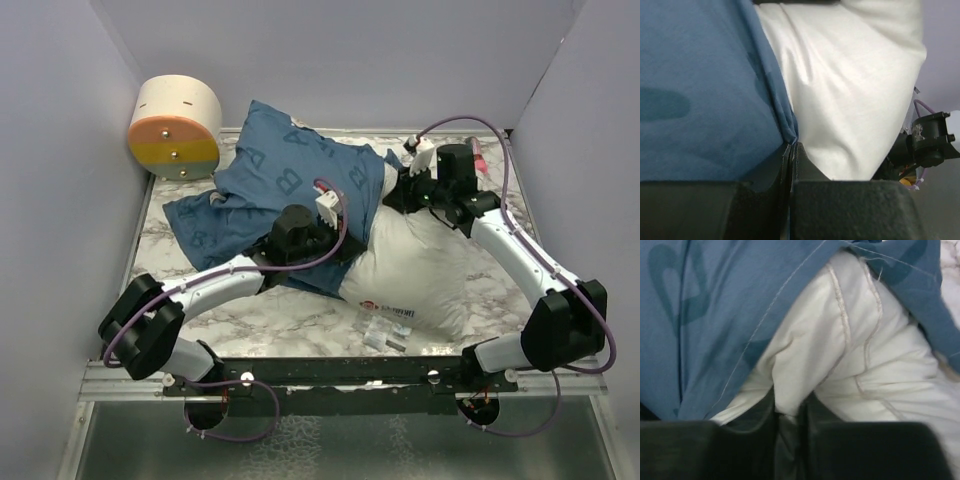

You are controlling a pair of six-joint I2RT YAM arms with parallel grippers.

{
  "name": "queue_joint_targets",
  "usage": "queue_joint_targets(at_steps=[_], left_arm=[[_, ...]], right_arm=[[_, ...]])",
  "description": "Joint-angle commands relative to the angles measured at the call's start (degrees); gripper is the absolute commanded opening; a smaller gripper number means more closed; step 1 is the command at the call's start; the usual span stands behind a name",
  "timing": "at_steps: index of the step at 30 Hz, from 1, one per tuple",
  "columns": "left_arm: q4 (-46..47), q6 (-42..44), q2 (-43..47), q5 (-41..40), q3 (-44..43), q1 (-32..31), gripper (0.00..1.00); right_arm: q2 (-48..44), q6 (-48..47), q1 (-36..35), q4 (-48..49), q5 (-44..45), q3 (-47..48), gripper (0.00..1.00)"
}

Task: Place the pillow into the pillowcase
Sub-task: Stuff the pillow into the pillowcase.

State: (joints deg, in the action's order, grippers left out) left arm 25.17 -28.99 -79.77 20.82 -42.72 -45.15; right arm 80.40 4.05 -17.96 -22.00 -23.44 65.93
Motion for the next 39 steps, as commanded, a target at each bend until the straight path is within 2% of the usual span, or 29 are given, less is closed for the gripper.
queue_joint_targets(at_steps=[1, 5, 9, 12, 14, 16, 19, 23, 25, 26, 30, 31, 36, 39], left_arm=[[-12.12, 4.76, -4.07, 0.06, -11.68, -1.02, 0.0], [-16.44, 7.98, -9.88, 1.49, -27.29, -1.0, 0.0], [-21.51, 12.25, -16.6, 0.93, -44.42, -0.91, 0.0], [-23.16, 14.79, -21.1, 0.41, -53.45, -0.63, 0.0], [-22.03, 16.77, -21.97, -0.21, -54.48, -0.58, 0.0], [-18.82, 18.44, -21.16, -0.78, -50.29, -0.6, 0.0], [-9.02, 18.51, -18.15, -1.34, -36.52, -0.56, 0.0], [4.3, 13.45, -14.28, -1.34, -15.92, -0.58, 0.0], [8.55, 9.95, -11.4, -1.26, -7.68, -0.56, 0.07], [8.95, 8.82, -9.69, -1.38, -4.61, -0.56, 0.14], [2.67, 5.87, 1.12, -5.24, 2.22, -0.56, 0.52], [0.21, 5.57, 4.33, -5.61, 2.82, -0.56, 0.57], [-9.5, 1.23, 20.24, -5.15, 3.46, -0.47, 0.66], [-15.55, 0.15, 26.46, -9.91, -0.79, -0.48, 0.7]], right_arm=[[0.12, 1.67, -1.29, -1.8, 2.91, 1.2, 0.01], [-5.68, 1.14, -1.1, 4.61, 14.79, 8.63, 0.01], [-9.19, -0.22, -0.42, 12.25, 19.93, 13.62, 0.01], [-13.48, -0.52, -0.41, 21.22, 19.59, 9.58, 0.01], [-18.06, -2.15, -0.37, 28.81, 15.78, 1.58, 0.01], [-23.05, -1.99, -0.41, 38.17, 11.08, -9.46, 0.01], [-27.58, 1.4, -0.46, 39.57, 3.35, -21.9, 0.01], [-33.61, 14.13, -0.72, 50.07, -6.88, -42.06, 0.01], [-36.9, 17.84, -1.11, 52.79, -8.71, -48.82, 0.01], [-37.92, 18.17, -1.24, 52.23, -9.35, -50.75, 0.01], [-39.67, 17.83, -1.38, 46.98, -8.74, -52.58, 0.01], [-39.64, 18.51, -1.38, 47.59, -9.01, -52.8, 0.01], [-36.52, 18.57, -1.47, 46.32, -8.7, -50.16, 0.01], [-34.7, 19.47, -1.53, 47.4, -9.63, -50.4, 0.02]])
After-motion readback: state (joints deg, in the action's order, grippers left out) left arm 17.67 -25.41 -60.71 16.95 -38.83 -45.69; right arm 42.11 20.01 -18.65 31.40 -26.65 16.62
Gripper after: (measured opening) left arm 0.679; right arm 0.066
